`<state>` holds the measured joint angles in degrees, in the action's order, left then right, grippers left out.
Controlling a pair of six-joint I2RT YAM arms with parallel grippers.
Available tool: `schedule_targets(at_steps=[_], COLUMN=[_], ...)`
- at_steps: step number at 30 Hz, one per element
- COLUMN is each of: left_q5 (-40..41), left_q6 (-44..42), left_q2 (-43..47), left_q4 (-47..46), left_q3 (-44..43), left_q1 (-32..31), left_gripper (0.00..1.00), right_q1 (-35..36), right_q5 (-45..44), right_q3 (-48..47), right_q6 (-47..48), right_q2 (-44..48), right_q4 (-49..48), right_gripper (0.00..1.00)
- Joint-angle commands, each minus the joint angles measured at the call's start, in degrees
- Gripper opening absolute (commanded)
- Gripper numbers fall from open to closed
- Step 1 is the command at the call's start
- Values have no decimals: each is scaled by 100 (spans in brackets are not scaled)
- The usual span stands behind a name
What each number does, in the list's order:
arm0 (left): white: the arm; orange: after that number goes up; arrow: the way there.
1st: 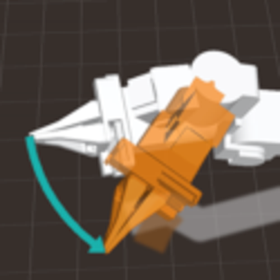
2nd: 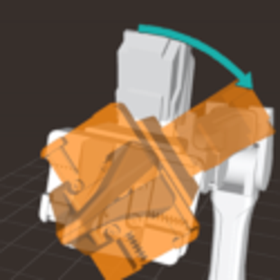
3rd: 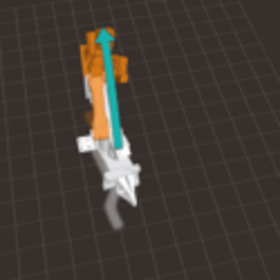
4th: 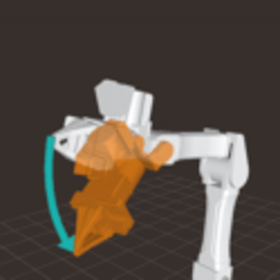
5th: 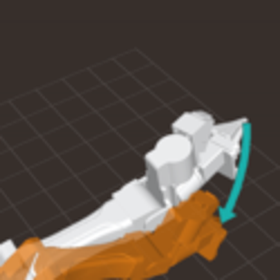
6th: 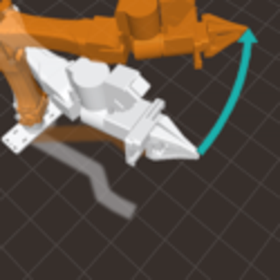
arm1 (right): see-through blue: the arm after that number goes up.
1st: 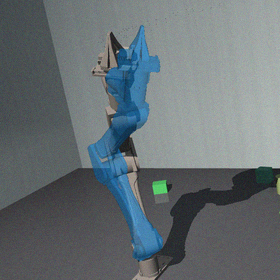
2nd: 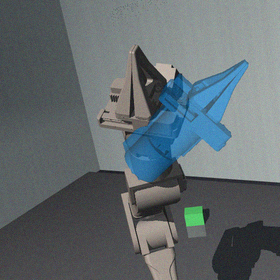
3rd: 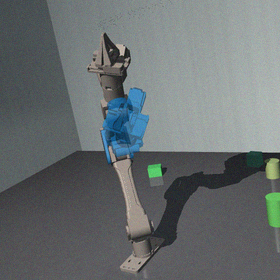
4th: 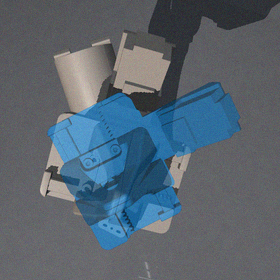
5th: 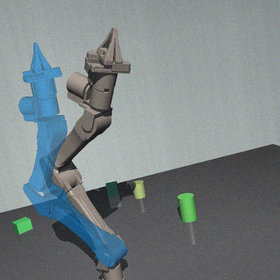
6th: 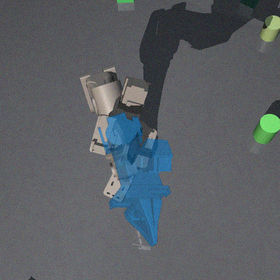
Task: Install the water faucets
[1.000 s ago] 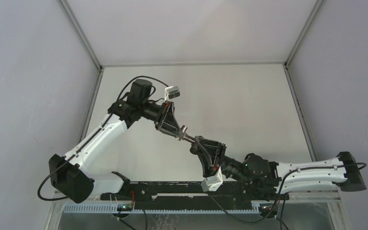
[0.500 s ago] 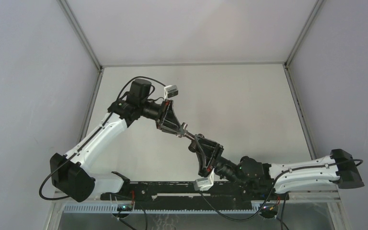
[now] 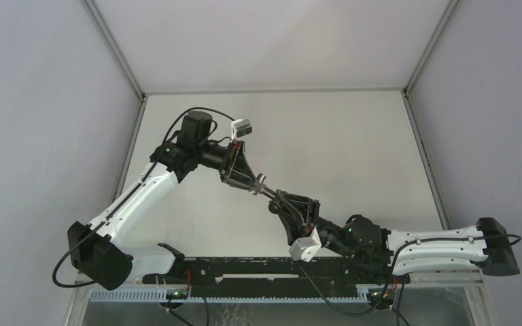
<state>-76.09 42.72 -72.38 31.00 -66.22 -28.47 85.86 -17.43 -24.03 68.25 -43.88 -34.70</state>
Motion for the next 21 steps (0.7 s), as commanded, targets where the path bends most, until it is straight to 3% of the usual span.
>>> schedule_targets(at_steps=[1,14,21], left_q5=[45,132,306], left_q6=[697,984,949], left_q2=[393,635,729], left_q4=[-1236,-1794,-1987], left_q3=[61,317,393], left_q1=[-45,-95,-130], left_gripper=[0,0,0], right_q1=[-203,-1100,-1732], right_q5=[756,1932,2535], right_q3=[-42,2,-419], right_q6=[-1147,-3176,-5198], right_q2=[-55,81,20], right_q4=[-557,-785,-298], right_gripper=[0,0,0])
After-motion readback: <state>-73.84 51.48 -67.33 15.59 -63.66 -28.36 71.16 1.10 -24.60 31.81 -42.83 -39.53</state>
